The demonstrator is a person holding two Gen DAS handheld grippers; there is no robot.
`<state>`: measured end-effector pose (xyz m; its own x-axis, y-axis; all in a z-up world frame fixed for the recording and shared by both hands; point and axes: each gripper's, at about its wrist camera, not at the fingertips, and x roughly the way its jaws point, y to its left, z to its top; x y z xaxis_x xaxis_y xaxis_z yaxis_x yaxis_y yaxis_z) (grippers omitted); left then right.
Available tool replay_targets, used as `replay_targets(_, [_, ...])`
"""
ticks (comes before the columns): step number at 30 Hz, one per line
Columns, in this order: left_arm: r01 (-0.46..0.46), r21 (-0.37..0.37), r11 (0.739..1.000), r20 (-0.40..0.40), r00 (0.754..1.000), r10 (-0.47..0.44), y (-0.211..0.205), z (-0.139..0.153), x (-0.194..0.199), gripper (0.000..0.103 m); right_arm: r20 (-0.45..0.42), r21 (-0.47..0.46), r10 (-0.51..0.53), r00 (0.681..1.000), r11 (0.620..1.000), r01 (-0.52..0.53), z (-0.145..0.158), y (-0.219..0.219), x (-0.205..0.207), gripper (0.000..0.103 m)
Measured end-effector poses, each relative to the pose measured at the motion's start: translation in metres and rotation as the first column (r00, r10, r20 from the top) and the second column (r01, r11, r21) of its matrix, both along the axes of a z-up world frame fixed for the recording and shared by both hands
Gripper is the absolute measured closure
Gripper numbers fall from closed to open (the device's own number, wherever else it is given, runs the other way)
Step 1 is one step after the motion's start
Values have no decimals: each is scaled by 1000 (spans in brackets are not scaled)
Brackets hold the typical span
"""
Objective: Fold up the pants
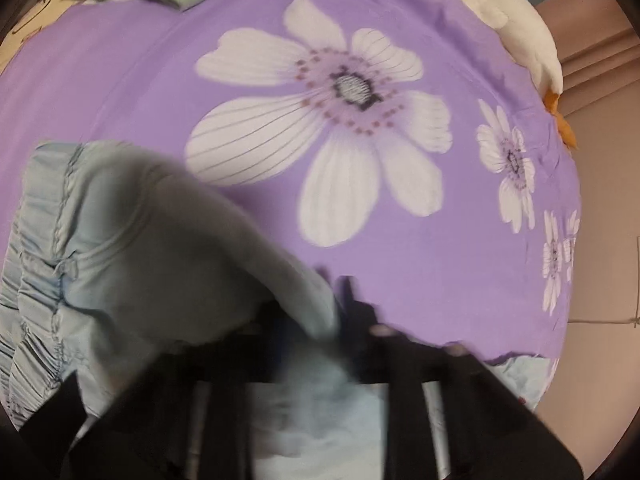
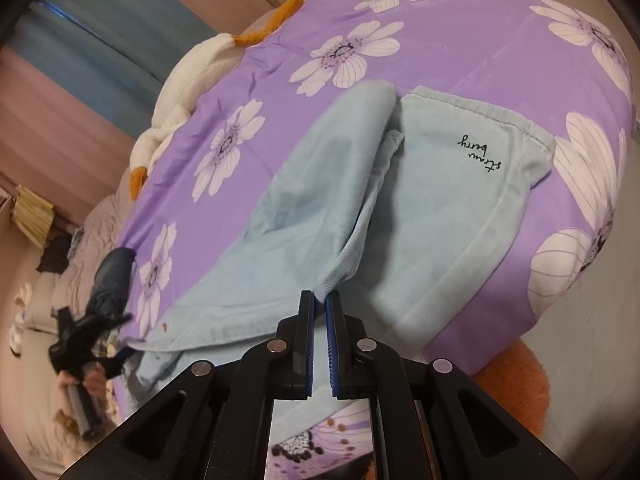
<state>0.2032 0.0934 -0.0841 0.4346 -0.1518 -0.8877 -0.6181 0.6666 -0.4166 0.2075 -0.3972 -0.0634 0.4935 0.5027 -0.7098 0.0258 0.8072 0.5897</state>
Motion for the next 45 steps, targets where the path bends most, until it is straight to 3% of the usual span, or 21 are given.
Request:
replay_targets(5, [19, -30, 999, 167, 986, -14, -6, 40, -50, 95, 7, -29, -1, 1000, 1000, 1, 3, 2, 1, 96])
replay_targets(8, [77, -17, 997, 320, 945, -67, -25, 83, -102, 94, 43, -50, -13, 999, 999, 15, 12, -3, 0, 96])
replay_targets(10, [106, -21, 994, 350, 932, -92, -37, 90, -127, 94, 69, -68, -26, 997, 997, 31, 21, -8, -2, 96])
replay_targets(13, [160, -22, 987, 263, 953, -148, -58, 67, -160, 94, 53, -73, -45, 998, 996, 48, 21, -17, -2, 96])
replay_targets(15, [182, -37, 983, 160, 972, -174, -69, 28, -177, 93, 19, -75, -55, 998, 996, 56, 13, -20, -3, 96])
replay_targets(18, [114, -160, 980, 70, 992, -104, -66, -21, -195, 89, -42, -113, -54, 998, 992, 49, -5, -16, -2, 96])
replay_targets(20, [84, -197, 977, 81, 994, -69, -61, -32, -201, 88, -81, -144, -58, 995, 989, 46, -19, -12, -2, 96])
replay_targets(22, [73, -211, 975, 93, 994, -54, -56, -29, -204, 83, -93, -147, -57, 994, 988, 43, -26, -12, 0, 96])
replay_targets(25, [3, -92, 996, 109, 994, 7, -39, -10, -211, 70, -99, -92, -48, 994, 995, 39, -28, -19, 4, 96])
replay_targets(27, [-78, -13, 997, 115, 990, 79, -23, -1, -218, 56, -82, -60, -47, 996, 997, 42, -26, -23, 6, 96])
replay_targets(29, [-129, 21, 991, 138, 983, 125, -9, 0, -223, 59, -62, -29, -44, 997, 999, 42, -27, -27, 9, 94])
replay_targets(34, [-143, -47, 989, 149, 977, 149, 8, -16, -227, 69, -108, 164, -28, 994, 985, 46, -44, -36, 32, 93])
replay_targets(37, [-144, -60, 988, 149, 977, 151, 13, -17, -233, 71, -93, 207, -18, 996, 978, 36, -42, -32, 37, 93])
replay_targets(43, [-142, -87, 986, 137, 979, 153, 17, -15, -235, 69, -100, 188, -45, 994, 980, 63, -37, -33, 27, 91])
replay_targets(45, [-144, -92, 985, 136, 978, 156, 19, -17, -233, 69, -94, 180, -86, 992, 978, 102, -36, -42, 23, 74])
